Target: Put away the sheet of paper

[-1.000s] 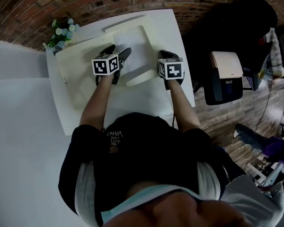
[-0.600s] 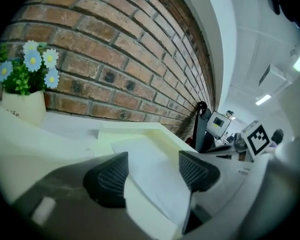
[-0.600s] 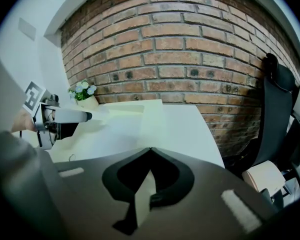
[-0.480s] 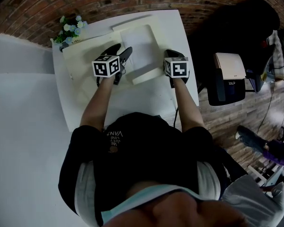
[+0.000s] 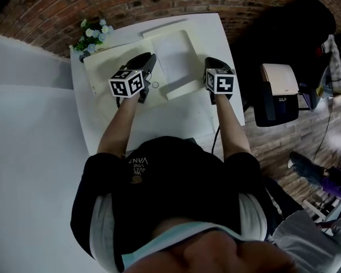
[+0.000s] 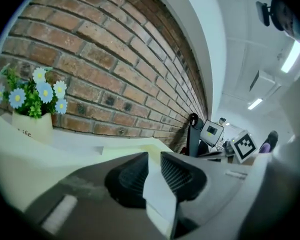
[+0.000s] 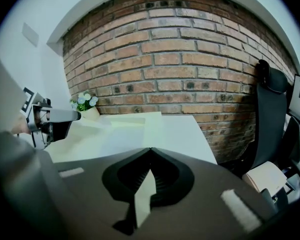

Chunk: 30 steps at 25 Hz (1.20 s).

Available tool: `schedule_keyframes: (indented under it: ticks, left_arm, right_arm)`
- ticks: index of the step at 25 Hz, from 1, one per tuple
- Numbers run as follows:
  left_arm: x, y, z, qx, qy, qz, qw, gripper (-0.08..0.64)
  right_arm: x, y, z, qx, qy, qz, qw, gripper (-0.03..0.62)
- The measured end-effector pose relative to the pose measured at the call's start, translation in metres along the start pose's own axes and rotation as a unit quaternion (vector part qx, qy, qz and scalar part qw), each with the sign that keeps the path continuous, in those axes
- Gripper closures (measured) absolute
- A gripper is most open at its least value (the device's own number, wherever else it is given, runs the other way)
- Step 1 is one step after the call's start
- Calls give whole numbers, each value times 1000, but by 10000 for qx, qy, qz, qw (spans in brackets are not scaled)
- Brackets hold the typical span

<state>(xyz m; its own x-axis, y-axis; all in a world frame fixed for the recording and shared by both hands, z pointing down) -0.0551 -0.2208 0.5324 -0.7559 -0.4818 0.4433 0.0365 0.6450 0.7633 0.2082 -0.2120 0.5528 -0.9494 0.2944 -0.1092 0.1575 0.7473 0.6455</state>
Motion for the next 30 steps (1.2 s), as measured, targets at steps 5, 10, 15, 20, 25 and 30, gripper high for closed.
schedule_keyframes:
  ticks: [5, 10, 15, 20, 25, 30]
  left_arm:
    - [-3, -9, 17, -228, 67, -193, 9995, 557]
    - [-6, -15, 33, -374, 88, -385, 9985, 558]
    - [-5, -17, 50, -412, 100, -543, 9976, 560]
    - [-2, -19, 68, -573, 232, -575, 9964, 560]
    - [3, -20, 91, -713, 346, -505, 9956, 560]
    - [8, -15, 110, -754, 410, -544, 9948, 560]
  right_arm:
    - [14, -9, 19, -407, 15, 24, 9992, 591]
    - [27, -16, 38, -715, 108, 22, 9974, 592]
    - [43, -21, 52, -984, 85, 12, 9951, 592]
    - [62, -22, 61, -1143, 42, 59, 9934, 592]
    - [81, -19, 70, -1269, 14, 69, 9919, 592]
    - [100, -14, 80, -1356, 34, 66, 9907, 592]
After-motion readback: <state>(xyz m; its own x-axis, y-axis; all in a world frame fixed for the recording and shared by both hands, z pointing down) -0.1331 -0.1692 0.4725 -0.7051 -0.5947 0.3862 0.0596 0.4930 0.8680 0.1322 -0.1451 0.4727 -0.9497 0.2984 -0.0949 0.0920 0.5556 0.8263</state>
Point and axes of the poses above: the fingertips, and each gripper's own axes: z backward along the fingers, x to its left, y out of its underside, the point moved 5 cm from there along z, backward along the fingers, and after that the axes turned 8 degrees about x, right-handed, at the moved point
